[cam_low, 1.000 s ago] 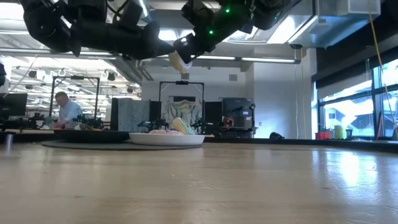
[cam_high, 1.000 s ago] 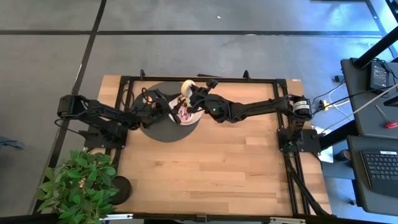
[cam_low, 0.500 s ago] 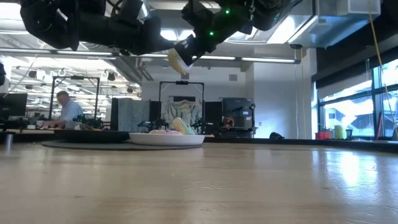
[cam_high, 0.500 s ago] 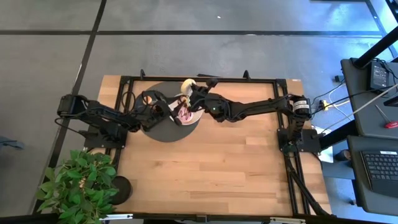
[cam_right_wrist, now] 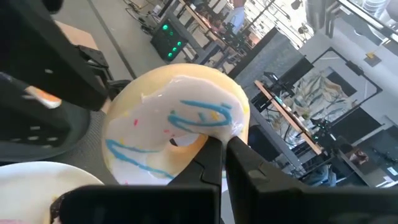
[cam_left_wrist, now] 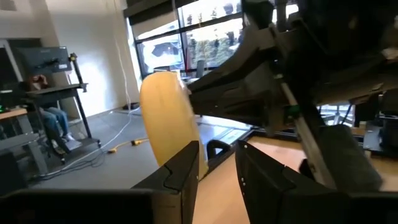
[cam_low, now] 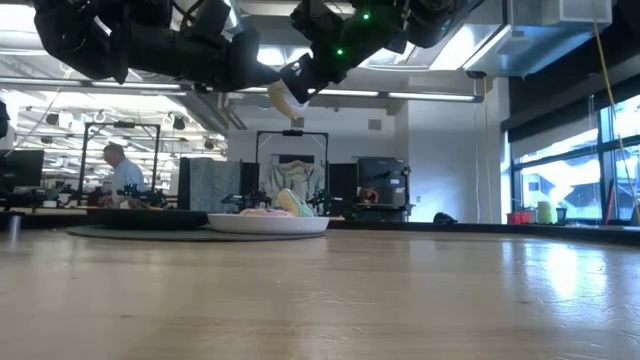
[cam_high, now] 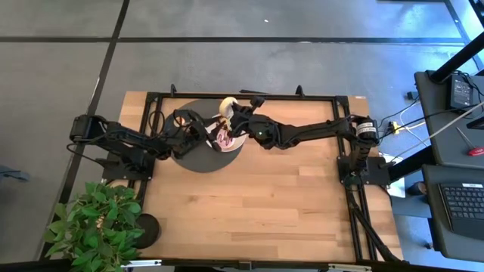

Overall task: Pick & Place donuts
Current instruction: Put the big white donut on the white plate

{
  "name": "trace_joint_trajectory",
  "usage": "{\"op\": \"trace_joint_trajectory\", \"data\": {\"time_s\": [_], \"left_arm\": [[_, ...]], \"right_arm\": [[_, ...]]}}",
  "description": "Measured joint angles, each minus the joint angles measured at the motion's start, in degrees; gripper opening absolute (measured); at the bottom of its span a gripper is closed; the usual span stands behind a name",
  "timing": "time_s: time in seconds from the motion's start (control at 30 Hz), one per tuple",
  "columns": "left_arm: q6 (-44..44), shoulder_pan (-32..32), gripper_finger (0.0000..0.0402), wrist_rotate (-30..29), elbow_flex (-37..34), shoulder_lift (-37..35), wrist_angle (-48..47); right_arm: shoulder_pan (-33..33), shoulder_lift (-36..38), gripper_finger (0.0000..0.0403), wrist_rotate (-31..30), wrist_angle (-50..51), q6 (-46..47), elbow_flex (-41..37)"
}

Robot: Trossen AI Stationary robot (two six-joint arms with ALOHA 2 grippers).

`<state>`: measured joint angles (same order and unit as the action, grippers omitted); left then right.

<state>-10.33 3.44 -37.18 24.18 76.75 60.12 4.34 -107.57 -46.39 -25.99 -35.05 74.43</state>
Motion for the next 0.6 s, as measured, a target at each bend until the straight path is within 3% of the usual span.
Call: {"op": "trace_joint_trajectory", "data": {"time_s": [0.6], "left_arm": [[-1.2, 0.8, 0.0090, -5.4, 0.0, 0.0, -0.9]], "right_arm": [[-1.5, 0.1, 0.0010, 1.2, 0.1, 0.1, 0.0]]}}
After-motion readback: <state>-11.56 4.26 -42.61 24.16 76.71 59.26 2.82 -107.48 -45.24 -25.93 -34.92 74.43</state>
